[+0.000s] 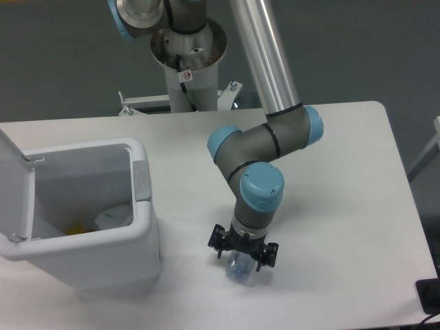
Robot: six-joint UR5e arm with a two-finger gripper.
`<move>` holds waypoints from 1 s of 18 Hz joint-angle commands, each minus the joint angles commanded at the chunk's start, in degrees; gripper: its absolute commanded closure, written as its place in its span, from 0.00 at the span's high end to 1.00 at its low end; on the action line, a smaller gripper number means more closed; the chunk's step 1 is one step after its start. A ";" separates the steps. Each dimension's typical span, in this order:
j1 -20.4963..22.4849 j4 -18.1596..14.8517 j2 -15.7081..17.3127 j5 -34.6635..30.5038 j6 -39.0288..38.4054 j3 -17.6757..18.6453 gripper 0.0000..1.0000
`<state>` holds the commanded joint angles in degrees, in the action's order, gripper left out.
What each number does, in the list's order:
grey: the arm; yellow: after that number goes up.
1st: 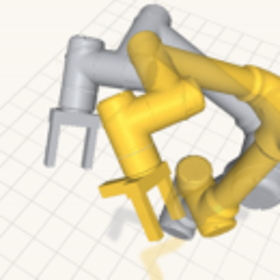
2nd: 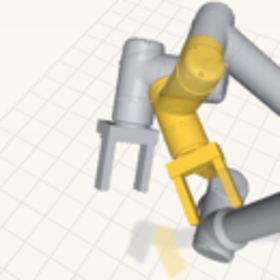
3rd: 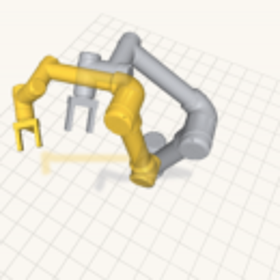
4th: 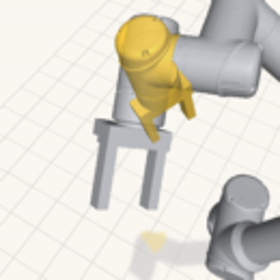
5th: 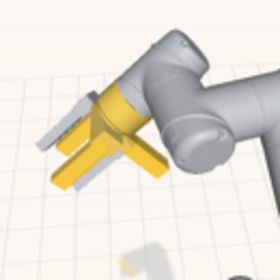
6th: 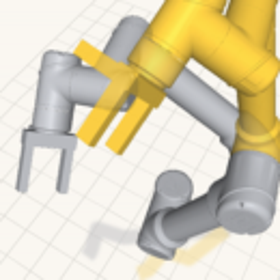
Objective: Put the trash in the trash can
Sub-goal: 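Close the gripper around the bottle's cap end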
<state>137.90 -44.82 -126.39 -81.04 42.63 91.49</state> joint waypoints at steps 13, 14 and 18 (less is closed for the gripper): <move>0.09 0.00 0.97 -0.44 0.09 -0.09 0.62; 0.09 0.00 1.14 -0.35 0.26 -0.09 0.62; 1.40 3.34 3.07 3.76 -2.35 -3.41 0.63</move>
<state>139.30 -41.49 -123.32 -77.28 40.27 88.08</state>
